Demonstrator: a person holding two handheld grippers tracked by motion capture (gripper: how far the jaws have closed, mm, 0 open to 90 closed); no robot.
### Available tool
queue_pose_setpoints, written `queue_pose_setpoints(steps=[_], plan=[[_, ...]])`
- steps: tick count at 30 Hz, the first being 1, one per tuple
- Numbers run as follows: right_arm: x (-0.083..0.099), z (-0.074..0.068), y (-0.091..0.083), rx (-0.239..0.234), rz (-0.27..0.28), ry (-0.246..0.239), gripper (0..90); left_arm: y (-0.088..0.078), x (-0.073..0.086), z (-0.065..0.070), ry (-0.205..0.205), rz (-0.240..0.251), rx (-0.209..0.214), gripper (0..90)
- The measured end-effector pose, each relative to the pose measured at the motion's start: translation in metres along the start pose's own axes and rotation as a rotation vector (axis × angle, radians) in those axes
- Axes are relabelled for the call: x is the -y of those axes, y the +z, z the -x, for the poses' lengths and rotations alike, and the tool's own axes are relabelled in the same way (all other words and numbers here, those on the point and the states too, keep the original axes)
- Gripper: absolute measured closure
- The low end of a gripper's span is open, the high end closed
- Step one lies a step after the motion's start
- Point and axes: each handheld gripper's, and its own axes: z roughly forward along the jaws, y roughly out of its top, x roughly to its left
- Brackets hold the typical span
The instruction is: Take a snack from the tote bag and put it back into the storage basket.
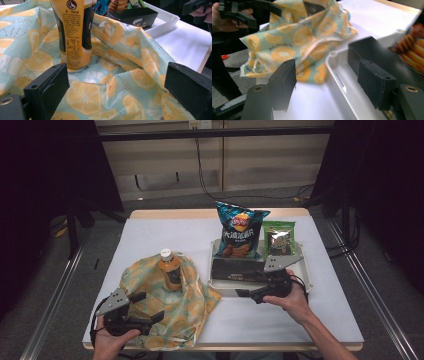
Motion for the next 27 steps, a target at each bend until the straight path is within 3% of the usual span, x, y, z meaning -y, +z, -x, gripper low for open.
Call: queue_pose_setpoints(steps=[12,19,27], plan=[[-0.037,-0.012,0.048,-0.092,0.036,-0.06,35.1,-0.002,0.0,-0.001,0.0,0.004,-0.003,5.3],[-0.044,-0.003,0.085,-0.129,0.051,-0.058,32.7,-0.001,0.0,0.0,0.008,0.002,0.009,5.3],[-0.054,0.007,0.113,-0.159,0.075,-0.056,32.4,-0.001,0.001,0.0,0.009,0.001,0.011,5.3]])
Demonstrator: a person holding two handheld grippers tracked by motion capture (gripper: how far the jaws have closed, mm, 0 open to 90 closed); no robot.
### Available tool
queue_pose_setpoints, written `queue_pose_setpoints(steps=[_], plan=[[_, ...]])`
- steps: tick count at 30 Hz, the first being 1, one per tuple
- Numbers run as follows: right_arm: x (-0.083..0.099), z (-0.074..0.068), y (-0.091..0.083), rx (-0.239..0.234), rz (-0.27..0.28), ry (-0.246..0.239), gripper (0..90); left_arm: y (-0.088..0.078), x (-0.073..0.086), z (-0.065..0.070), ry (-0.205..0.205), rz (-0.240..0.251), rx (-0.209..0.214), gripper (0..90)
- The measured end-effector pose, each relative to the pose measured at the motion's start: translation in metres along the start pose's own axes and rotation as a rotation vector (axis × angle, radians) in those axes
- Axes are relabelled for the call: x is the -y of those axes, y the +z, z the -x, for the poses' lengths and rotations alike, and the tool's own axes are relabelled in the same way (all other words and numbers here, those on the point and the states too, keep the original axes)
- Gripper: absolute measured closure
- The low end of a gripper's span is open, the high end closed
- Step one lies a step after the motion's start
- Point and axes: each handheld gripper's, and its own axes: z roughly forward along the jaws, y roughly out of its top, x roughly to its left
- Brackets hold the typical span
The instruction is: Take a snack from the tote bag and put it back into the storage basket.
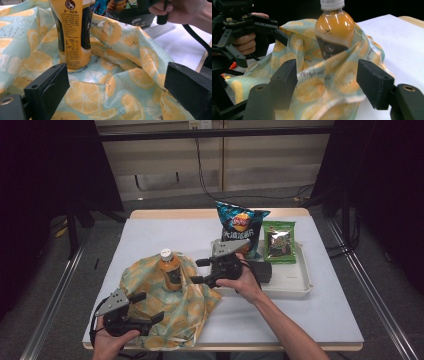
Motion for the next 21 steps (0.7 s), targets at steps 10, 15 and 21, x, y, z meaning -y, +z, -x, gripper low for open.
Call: queue_pose_setpoints(steps=[10,15,21], plan=[[-0.019,0.012,0.026,-0.024,0.008,-0.008,31.5,-0.001,0.0,0.0,0.003,0.0,0.001,5.3],[-0.024,0.017,0.044,-0.041,-0.003,0.004,31.0,0.0,0.0,0.0,0.001,-0.004,-0.002,5.3],[-0.026,0.02,0.058,-0.041,-0.004,0.002,29.0,0.0,0.001,0.0,-0.004,-0.004,-0.002,5.3]])
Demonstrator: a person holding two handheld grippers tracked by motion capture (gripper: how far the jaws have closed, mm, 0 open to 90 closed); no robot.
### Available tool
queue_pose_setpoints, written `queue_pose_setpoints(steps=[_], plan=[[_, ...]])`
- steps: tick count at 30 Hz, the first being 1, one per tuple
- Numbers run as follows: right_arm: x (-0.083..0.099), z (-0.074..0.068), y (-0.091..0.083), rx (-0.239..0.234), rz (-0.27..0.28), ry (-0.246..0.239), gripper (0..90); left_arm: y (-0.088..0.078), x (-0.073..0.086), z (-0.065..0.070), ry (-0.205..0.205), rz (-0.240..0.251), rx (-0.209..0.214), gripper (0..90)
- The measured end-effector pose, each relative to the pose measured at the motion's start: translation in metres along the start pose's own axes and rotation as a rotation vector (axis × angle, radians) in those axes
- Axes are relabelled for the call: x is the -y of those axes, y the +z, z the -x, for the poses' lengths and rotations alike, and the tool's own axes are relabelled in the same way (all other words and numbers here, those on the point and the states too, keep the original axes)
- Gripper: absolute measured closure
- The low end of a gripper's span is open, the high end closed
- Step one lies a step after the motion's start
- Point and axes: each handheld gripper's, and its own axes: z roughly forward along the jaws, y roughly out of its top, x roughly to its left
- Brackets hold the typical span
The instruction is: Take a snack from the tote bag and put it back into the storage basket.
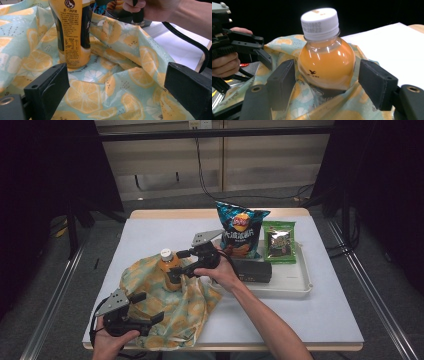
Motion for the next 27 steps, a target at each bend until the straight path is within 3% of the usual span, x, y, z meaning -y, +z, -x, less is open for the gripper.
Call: queue_pose_setpoints(steps=[11,17,27], plan=[[-0.004,-0.001,0.017,-0.001,-0.002,-0.016,26.1,0.0,0.0,-0.001,-0.002,0.003,-0.001,5.3],[-0.004,-0.001,0.028,-0.002,-0.015,-0.028,29.4,-0.001,0.0,-0.002,-0.004,0.005,-0.003,5.3],[-0.006,-0.003,0.027,0.005,-0.029,-0.044,30.3,-0.002,0.0,-0.002,-0.008,0.009,-0.002,5.3]])
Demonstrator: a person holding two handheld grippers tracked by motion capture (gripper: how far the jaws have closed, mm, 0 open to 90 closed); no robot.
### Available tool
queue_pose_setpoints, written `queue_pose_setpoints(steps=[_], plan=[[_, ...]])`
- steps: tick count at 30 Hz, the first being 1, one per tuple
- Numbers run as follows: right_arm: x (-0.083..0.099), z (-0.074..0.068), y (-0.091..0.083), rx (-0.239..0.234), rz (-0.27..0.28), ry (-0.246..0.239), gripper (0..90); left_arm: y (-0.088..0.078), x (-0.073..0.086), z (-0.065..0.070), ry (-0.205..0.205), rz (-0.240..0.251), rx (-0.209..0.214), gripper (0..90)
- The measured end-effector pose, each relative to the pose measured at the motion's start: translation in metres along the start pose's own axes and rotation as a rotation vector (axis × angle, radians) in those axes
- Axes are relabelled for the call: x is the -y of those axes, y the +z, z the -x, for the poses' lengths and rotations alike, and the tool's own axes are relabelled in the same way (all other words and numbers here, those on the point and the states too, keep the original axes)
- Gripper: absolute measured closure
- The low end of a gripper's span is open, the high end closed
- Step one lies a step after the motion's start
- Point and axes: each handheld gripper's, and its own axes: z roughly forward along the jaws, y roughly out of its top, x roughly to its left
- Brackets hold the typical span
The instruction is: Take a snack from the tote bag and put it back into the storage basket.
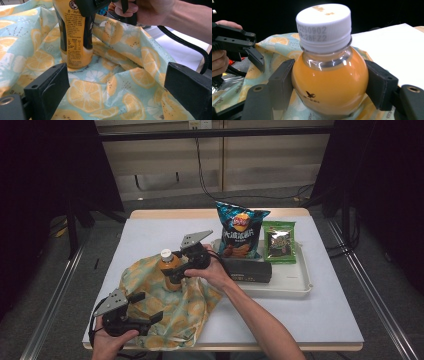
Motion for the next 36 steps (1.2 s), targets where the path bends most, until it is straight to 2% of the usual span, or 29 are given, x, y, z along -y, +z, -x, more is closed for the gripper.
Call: queue_pose_setpoints(steps=[13,19,29,36], plan=[[-0.006,-0.006,-0.008,-0.014,-0.01,0.015,30.6,0.001,0.0,0.0,0.006,-0.005,0.001,5.4],[-0.012,-0.011,-0.014,-0.013,0.004,0.01,30.7,0.002,0.0,0.0,0.005,-0.011,-0.008,5.3],[-0.026,-0.018,-0.027,-0.016,0.049,0.047,30.7,0.003,0.0,0.0,0.009,-0.013,-0.002,5.3],[-0.034,-0.02,-0.035,0.0,0.057,0.041,30.7,0.002,0.0,-0.002,0.006,-0.003,0.001,4.9]])
